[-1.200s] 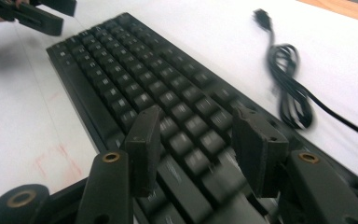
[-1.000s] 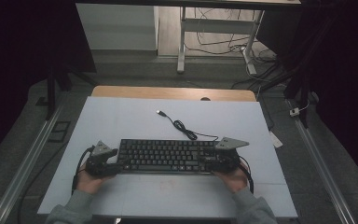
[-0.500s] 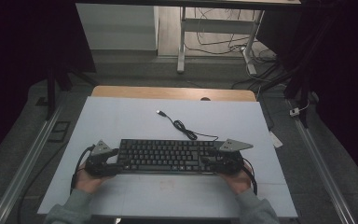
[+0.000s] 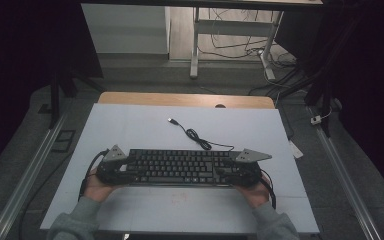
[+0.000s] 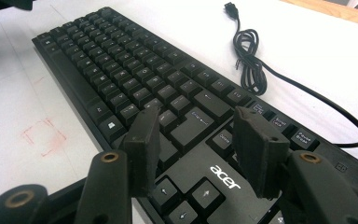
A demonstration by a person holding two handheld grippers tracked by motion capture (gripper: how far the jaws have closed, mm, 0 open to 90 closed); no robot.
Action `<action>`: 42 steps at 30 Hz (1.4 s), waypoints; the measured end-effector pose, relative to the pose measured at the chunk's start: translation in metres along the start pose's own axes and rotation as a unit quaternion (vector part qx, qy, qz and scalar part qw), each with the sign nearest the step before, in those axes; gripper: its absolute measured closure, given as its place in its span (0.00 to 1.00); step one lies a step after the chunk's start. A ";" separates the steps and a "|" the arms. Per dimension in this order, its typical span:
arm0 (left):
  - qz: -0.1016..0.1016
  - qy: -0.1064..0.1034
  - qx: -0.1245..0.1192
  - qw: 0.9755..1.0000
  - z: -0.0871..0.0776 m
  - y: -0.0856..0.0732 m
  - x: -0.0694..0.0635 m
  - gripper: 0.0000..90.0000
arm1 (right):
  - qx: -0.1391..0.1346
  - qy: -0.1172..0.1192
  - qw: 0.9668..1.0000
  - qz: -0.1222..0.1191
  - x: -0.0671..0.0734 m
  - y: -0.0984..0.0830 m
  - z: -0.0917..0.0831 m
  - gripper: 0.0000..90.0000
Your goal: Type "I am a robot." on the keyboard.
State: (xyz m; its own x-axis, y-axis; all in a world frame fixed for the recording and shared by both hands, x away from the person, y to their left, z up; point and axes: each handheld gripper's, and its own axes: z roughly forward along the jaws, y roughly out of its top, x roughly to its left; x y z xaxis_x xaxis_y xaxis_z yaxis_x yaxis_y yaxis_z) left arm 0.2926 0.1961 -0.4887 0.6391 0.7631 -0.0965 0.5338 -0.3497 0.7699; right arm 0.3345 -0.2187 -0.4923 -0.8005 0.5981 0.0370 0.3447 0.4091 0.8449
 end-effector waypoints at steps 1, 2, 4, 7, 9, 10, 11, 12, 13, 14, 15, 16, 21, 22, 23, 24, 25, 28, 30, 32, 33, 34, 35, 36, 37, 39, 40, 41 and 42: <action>0.000 0.000 0.000 1.000 0.000 0.000 0.000 0.45 | 0.000 0.000 1.000 0.000 0.000 0.000 0.000 0.57; 0.001 -0.001 0.000 1.000 0.001 0.003 0.000 0.45 | 0.001 0.000 1.000 0.000 0.000 0.000 0.000 0.57; 0.006 -0.007 0.004 1.000 0.003 0.011 -0.002 0.46 | 0.002 -0.001 1.000 -0.002 0.001 -0.001 0.000 0.57; 0.011 -0.014 0.005 1.000 0.005 0.017 -0.005 0.50 | 0.004 -0.002 1.000 -0.002 0.000 -0.002 -0.002 0.57; 0.015 -0.022 0.003 1.000 0.006 0.018 -0.007 0.54 | 0.003 -0.005 1.000 -0.001 0.000 -0.003 -0.004 0.57; 0.017 -0.026 0.004 1.000 0.007 0.018 -0.008 0.56 | 0.003 -0.006 1.000 -0.001 0.000 -0.004 -0.005 0.57; 0.019 -0.028 0.007 0.999 0.009 0.018 -0.010 0.58 | 0.003 -0.005 1.000 -0.002 0.000 -0.004 -0.006 0.57; 0.023 -0.030 0.010 0.999 0.010 0.017 -0.011 0.60 | 0.000 -0.006 1.000 0.000 0.000 -0.005 -0.006 0.57; 0.024 -0.033 0.011 0.999 0.011 0.017 -0.012 0.63 | 0.001 -0.006 1.000 -0.001 0.000 -0.006 -0.007 0.57; 0.024 -0.037 0.011 0.999 0.012 0.016 -0.013 0.66 | 0.001 -0.007 1.000 -0.002 -0.001 -0.006 -0.008 0.57; 0.024 -0.037 0.011 0.999 0.012 0.016 -0.013 0.70 | -0.001 -0.007 1.000 -0.002 -0.001 -0.006 -0.008 0.57; 0.032 -0.043 0.017 0.998 0.016 0.015 -0.016 0.73 | -0.002 -0.007 1.000 -0.002 -0.001 -0.006 -0.008 0.57; 0.046 -0.057 0.030 0.997 0.023 0.013 -0.023 0.93 | 0.004 -0.006 1.000 -0.005 -0.001 -0.006 -0.006 0.57; 0.046 -0.057 0.030 0.997 0.023 0.013 -0.023 0.97 | 0.003 -0.005 1.000 -0.004 -0.001 -0.007 -0.006 0.57; 0.047 -0.060 0.031 0.997 0.024 0.013 -0.025 0.98 | 0.007 -0.009 1.000 -0.005 -0.001 -0.007 -0.006 0.57; 0.050 -0.064 0.034 0.996 0.026 0.013 -0.027 0.98 | 0.007 -0.008 1.000 -0.005 -0.001 -0.007 -0.005 0.57; 0.051 -0.064 0.036 0.996 0.027 0.012 -0.028 0.98 | 0.008 -0.009 1.000 -0.006 -0.001 -0.007 -0.005 0.57; 0.056 -0.067 0.042 0.995 0.030 0.011 -0.031 0.98 | 0.007 -0.006 1.000 -0.005 -0.002 -0.007 -0.004 0.57; 0.058 -0.067 0.045 0.995 0.032 0.011 -0.032 0.98 | 0.009 -0.008 1.000 -0.006 -0.001 -0.007 -0.004 0.57; 0.059 -0.067 0.047 0.995 0.033 0.010 -0.033 0.98 | 0.008 -0.006 1.000 -0.005 -0.001 -0.007 -0.003 0.57; 0.060 -0.067 0.047 0.995 0.034 0.010 -0.033 0.98 | 0.009 -0.006 1.000 -0.005 -0.001 -0.007 -0.003 0.57; 0.060 -0.067 0.047 0.995 0.034 0.010 -0.033 0.98 | 0.009 -0.006 1.000 -0.005 -0.001 -0.007 -0.003 0.57; 0.060 -0.068 0.048 0.995 0.034 0.010 -0.034 0.98 | 0.010 -0.006 1.000 -0.005 -0.001 -0.008 -0.002 0.57; 0.063 -0.067 0.050 0.994 0.035 0.010 -0.034 0.98 | 0.010 -0.006 1.000 -0.005 -0.001 -0.008 -0.002 0.57; 0.063 -0.067 0.051 0.994 0.036 0.010 -0.035 0.98 | 0.011 -0.006 1.000 -0.005 -0.001 -0.008 -0.002 0.57; 0.064 -0.068 0.054 0.994 0.037 0.010 -0.035 0.98 | 0.013 -0.006 1.000 -0.006 -0.001 -0.008 -0.002 0.56; 0.064 -0.068 0.055 0.994 0.038 0.009 -0.036 0.98 | 0.013 -0.006 1.000 -0.006 -0.001 -0.008 -0.002 0.56; 0.064 -0.068 0.057 0.994 0.039 0.009 -0.036 0.98 | 0.013 -0.005 1.000 -0.006 -0.001 -0.008 -0.002 0.56; 0.064 -0.068 0.057 0.994 0.039 0.009 -0.036 0.98 | 0.013 -0.006 1.000 -0.007 0.000 -0.008 -0.002 0.56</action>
State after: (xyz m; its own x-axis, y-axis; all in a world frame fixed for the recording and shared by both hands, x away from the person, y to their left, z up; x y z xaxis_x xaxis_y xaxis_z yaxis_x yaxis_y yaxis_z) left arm 0.2958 0.1440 -0.5026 0.7705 0.6306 -0.0937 0.4979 -0.5034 0.7062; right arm 0.3314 -0.2233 -0.4980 -0.7997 0.6001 0.0200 0.3468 0.4346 0.8312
